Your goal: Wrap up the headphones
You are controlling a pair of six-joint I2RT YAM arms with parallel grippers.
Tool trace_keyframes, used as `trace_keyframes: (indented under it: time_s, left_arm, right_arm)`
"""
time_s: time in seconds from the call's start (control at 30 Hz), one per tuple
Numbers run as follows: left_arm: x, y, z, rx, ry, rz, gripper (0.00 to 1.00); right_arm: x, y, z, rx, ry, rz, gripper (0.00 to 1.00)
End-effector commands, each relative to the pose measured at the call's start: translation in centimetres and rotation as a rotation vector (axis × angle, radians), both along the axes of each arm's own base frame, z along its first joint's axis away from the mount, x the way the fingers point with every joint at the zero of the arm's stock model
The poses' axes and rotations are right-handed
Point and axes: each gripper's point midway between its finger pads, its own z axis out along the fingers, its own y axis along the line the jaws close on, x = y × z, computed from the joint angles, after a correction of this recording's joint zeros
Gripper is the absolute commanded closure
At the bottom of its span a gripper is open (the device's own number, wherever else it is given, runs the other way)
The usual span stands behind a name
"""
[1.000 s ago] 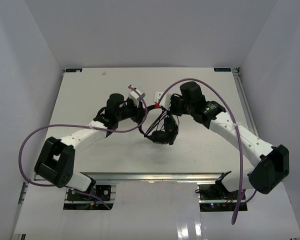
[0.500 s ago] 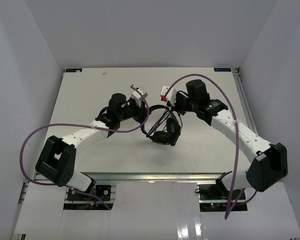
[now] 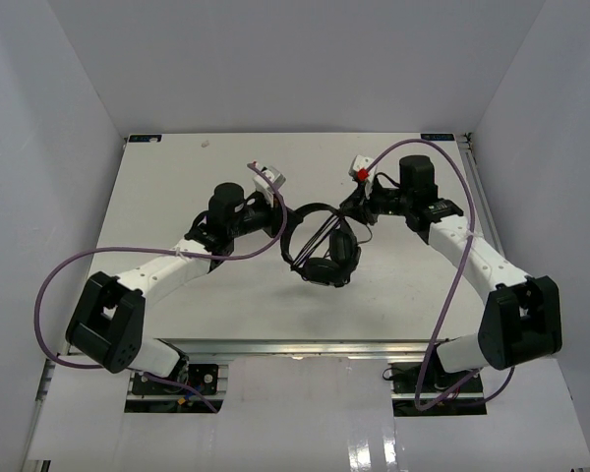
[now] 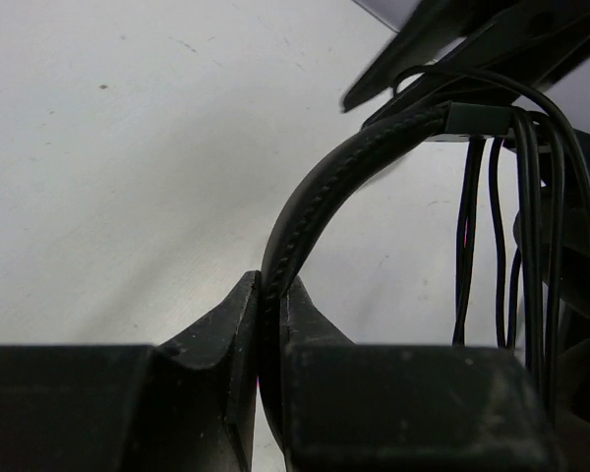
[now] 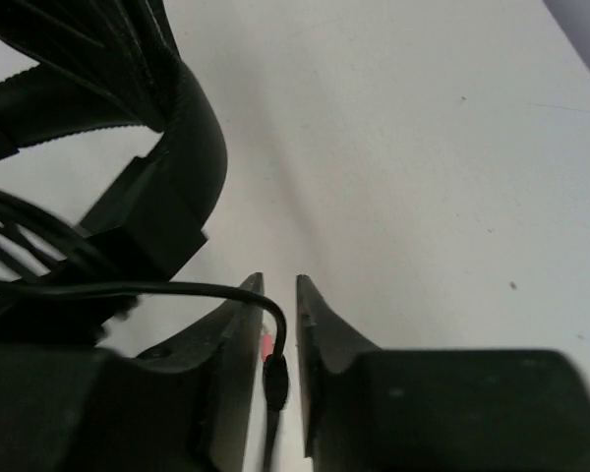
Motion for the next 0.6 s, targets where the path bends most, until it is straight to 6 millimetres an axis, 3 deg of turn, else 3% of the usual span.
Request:
trace_keyframes:
  time_s: [0.0, 0.13, 0.3, 0.43, 0.57]
  left_arm:
    - [-2.6, -1.6, 7.8, -0.170, -0.077, -0.144, 1.00]
    - [-2.5, -1.5, 8.7, -0.201, -0.078, -0.121, 1.00]
    - [-0.7, -0.7, 9.7, -0.240, -0.091, 0.003, 1.00]
    - [1.1, -0.1, 10.2, -0.310, -0.064, 0.121, 1.00]
    - [4.1, 1.9, 9.8, -0.415, -0.009, 0.343, 1.00]
  right_arm:
    - [-0.3, 2.4, 1.8, 0.165, 0.056, 0.146, 0.67]
    - [-1.0, 3.3, 1.0, 0.242, 0.149, 0.213, 0.53]
    - [-2.7, 3.9, -0.8, 0.330, 0.318, 0.245, 0.51]
    - [-3.1, 4.2, -2.0, 0.396, 0.399, 0.246, 0.55]
    - [-2.6, 4.6, -2.7, 0.462, 0.492, 0.214, 0.66]
